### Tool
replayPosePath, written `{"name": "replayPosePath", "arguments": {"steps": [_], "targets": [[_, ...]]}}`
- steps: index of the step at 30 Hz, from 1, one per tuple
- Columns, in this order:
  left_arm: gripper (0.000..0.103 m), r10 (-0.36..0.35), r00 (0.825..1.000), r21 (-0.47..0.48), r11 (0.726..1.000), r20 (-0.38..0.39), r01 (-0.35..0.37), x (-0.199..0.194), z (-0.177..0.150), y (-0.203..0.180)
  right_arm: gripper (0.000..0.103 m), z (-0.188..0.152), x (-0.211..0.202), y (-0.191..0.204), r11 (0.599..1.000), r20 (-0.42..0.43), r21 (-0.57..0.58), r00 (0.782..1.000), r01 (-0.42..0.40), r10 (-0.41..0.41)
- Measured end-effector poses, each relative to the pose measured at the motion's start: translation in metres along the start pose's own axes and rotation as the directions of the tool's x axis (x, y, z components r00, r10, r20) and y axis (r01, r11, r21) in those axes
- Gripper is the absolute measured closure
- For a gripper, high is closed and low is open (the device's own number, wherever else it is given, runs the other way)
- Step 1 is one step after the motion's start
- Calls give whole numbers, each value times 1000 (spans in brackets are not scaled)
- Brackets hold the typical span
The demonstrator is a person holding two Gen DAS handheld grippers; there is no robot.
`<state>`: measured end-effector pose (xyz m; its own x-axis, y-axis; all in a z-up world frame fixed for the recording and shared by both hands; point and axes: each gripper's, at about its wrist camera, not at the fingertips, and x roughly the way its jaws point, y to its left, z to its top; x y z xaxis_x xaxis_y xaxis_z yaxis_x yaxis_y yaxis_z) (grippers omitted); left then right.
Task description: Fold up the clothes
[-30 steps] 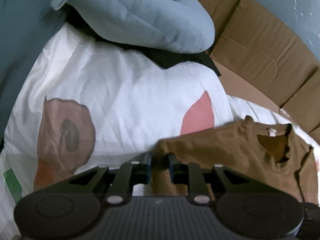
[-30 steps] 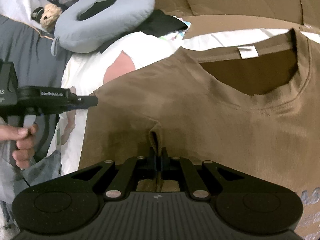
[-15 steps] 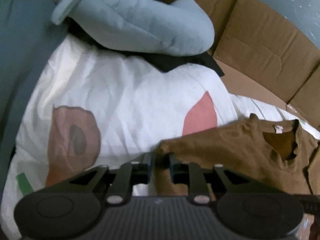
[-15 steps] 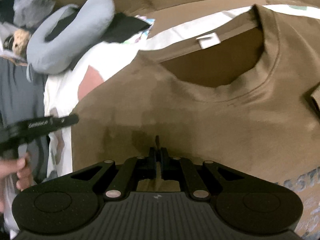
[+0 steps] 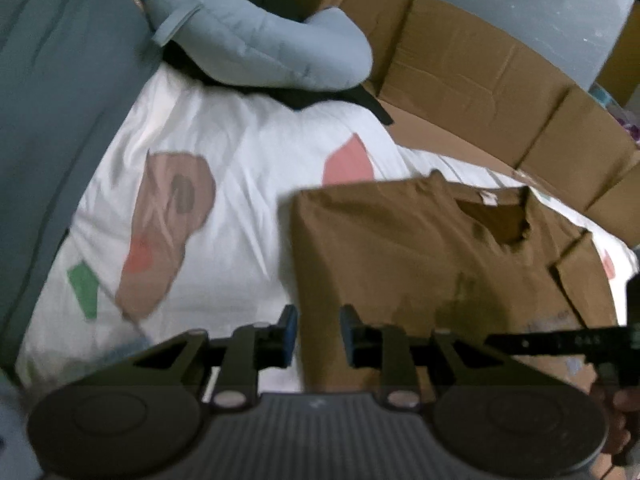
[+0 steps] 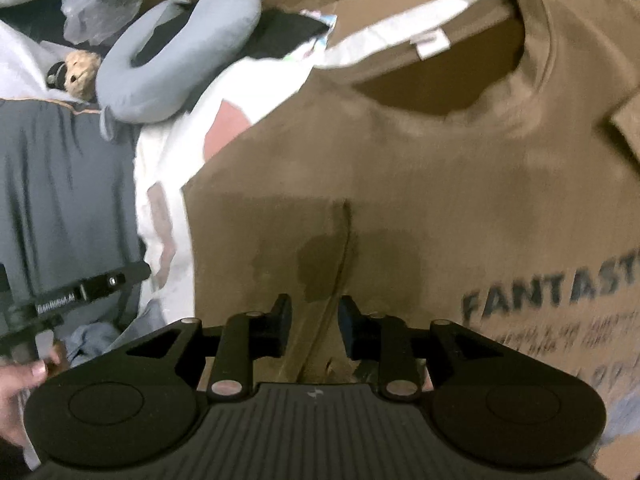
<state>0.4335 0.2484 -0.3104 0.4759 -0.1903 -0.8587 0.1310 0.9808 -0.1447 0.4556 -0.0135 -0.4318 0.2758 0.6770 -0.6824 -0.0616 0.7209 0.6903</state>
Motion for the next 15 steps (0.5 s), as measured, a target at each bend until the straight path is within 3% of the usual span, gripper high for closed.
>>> {"name": "replayPosePath", "arguments": {"steps": [8, 12, 15], "targets": [[77, 13, 1000, -11, 1000, 8, -13, -21, -66, -1, 76, -33, 10, 5, 999, -80, 28, 996, -42, 44], [77, 32, 999, 21, 999, -6, -32, -18, -93, -2, 76, -48, 19, 10, 999, -127, 21, 991, -40, 42], [76, 12, 1000, -5, 1000, -4, -12, -13, -107, 2, 73, -53, 23, 15, 999, -141, 13, 989, -34, 35]]}}
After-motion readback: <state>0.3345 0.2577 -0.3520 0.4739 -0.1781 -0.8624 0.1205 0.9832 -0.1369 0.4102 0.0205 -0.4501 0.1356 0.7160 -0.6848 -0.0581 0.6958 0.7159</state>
